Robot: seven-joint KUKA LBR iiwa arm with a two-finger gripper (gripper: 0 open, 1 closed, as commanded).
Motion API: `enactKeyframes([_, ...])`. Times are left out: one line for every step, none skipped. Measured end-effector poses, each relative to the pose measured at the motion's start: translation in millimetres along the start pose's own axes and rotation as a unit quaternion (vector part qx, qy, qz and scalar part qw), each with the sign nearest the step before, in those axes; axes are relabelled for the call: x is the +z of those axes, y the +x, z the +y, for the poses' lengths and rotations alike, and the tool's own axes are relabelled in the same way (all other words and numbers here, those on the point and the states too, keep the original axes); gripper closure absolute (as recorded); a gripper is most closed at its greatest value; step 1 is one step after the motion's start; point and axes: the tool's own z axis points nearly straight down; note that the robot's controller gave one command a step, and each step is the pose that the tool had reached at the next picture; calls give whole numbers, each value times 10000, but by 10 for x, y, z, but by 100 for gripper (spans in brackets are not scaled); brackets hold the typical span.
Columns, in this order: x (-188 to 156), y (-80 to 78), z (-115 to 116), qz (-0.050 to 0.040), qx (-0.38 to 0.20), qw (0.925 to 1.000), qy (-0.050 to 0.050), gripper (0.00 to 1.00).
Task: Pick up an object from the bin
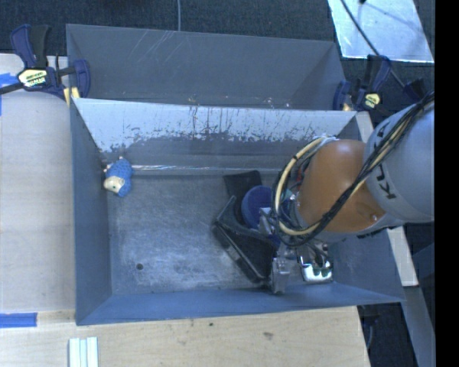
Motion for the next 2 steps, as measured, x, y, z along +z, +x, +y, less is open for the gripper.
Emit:
enactKeyframes([-19, -12, 3, -21, -14, 10000, -4, 100])
enactKeyframes([-157, -10, -1, 21, -22, 10000, -20, 100])
